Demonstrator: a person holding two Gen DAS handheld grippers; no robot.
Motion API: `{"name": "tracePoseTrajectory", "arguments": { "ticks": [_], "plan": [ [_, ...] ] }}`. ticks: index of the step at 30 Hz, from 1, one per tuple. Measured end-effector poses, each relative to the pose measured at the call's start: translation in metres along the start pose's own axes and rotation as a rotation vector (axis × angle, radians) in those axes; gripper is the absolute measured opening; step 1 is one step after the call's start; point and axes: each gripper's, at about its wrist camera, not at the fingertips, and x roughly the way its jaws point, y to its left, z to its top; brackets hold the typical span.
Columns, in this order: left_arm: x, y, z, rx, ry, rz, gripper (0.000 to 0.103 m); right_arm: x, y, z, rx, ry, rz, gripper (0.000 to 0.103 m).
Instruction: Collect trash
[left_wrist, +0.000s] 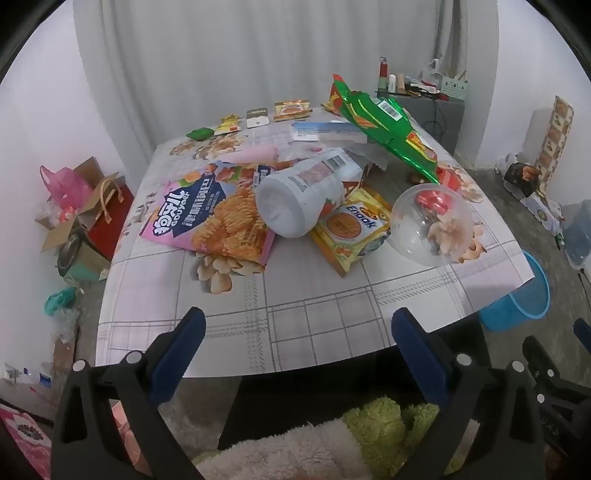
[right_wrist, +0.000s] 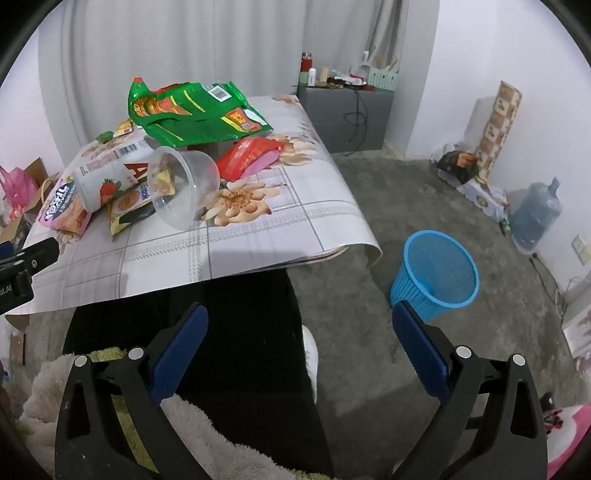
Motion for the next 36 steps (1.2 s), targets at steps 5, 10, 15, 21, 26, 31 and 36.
{"name": "tracePoseTrajectory", "arguments": {
  "ticks": [5,10,15,21,26,31,36],
  "plan": [
    [0.001,0.0,0.0,0.0,0.006,-0.006,0.099,0.0,0.005,0.0,-0.003,-0.003,0.001,0.095],
    [0.002,0.01,0.0,-0.004,0.008,-0.006,0.099,-0.004,0.01,0.007,-0.004,-0.005,0.0,0.095],
    [0.006,0.013,0.0,-0.002,0.009,-0.004,0.099,-0.003,0.011,0.002,-0.006,-0.013,-0.001,0.095],
    [0.002,0.015,0.001,-0.007,0.01,-0.003,0.099,-0.003,0.01,0.002,-0.009,-0.015,-0.001,0.095],
    [0.002,0.019,0.001,-0.004,0.01,-0.002,0.099,-0.002,0.01,0.001,-0.009,-0.017,-0.002,0.095],
    [0.001,0.014,0.001,-0.01,0.013,-0.005,0.099,-0.002,0.011,0.002,-0.01,-0.017,-0.001,0.095],
    [0.001,0.018,0.002,-0.009,0.013,-0.005,0.099,-0.002,0.012,0.002,-0.012,-0.018,-0.001,0.095]
  ]
}}
